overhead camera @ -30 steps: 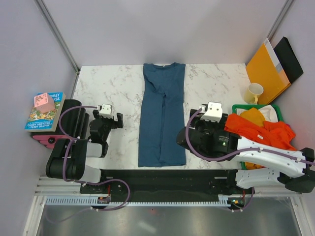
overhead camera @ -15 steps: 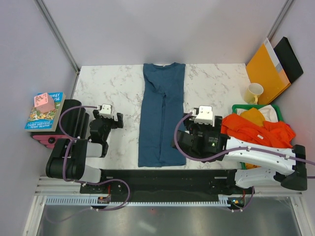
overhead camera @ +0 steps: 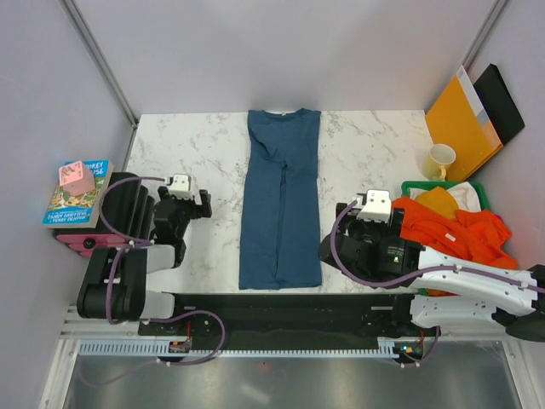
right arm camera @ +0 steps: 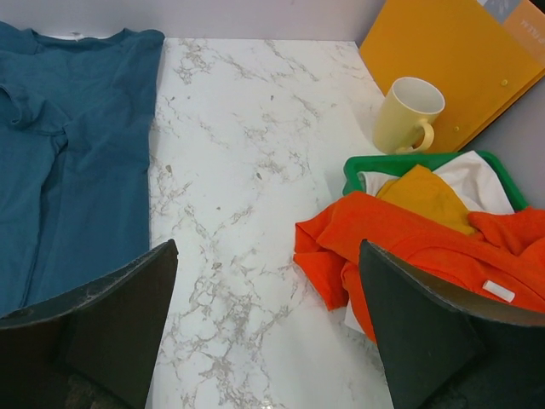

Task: Fold and stack the t-shirts
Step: Fold the tshirt

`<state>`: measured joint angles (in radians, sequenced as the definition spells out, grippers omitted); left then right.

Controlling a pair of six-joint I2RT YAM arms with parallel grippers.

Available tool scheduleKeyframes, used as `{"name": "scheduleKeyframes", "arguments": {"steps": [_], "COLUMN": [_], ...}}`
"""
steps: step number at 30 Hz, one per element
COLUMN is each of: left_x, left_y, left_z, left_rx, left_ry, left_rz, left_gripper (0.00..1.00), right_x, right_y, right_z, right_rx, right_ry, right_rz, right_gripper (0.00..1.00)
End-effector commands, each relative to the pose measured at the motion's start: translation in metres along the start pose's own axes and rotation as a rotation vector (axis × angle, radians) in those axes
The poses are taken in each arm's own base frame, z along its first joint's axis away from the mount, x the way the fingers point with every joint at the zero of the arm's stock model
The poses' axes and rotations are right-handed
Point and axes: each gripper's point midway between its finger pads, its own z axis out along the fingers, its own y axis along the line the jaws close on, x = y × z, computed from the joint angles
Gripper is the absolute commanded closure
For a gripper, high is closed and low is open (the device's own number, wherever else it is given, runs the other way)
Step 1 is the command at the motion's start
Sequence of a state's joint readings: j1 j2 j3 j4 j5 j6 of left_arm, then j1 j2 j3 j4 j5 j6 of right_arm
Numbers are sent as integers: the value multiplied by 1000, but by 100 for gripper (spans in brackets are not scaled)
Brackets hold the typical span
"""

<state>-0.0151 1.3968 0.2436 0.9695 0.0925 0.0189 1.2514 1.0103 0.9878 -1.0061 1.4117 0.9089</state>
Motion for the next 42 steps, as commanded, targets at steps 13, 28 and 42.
{"name": "scheduleKeyframes", "arguments": {"steps": [13, 28, 42], "left_x": [-106, -18, 52], "left_y": [-124, -151, -164], "left_z": [-118, -166, -185], "left_rx": [55, 39, 125], "left_ry": [372, 858, 959], "left_rz": [-353, -411, -473], "left_gripper": [0, 0, 2], "right_x": [16, 52, 191], "right_y": [52, 75, 96], "right_z": [11, 8, -13], "right_rx": [-108, -155, -241], "right_ry": [171, 268, 648], "right_rz": [51, 132, 125], "right_gripper": [9, 26, 46]}}
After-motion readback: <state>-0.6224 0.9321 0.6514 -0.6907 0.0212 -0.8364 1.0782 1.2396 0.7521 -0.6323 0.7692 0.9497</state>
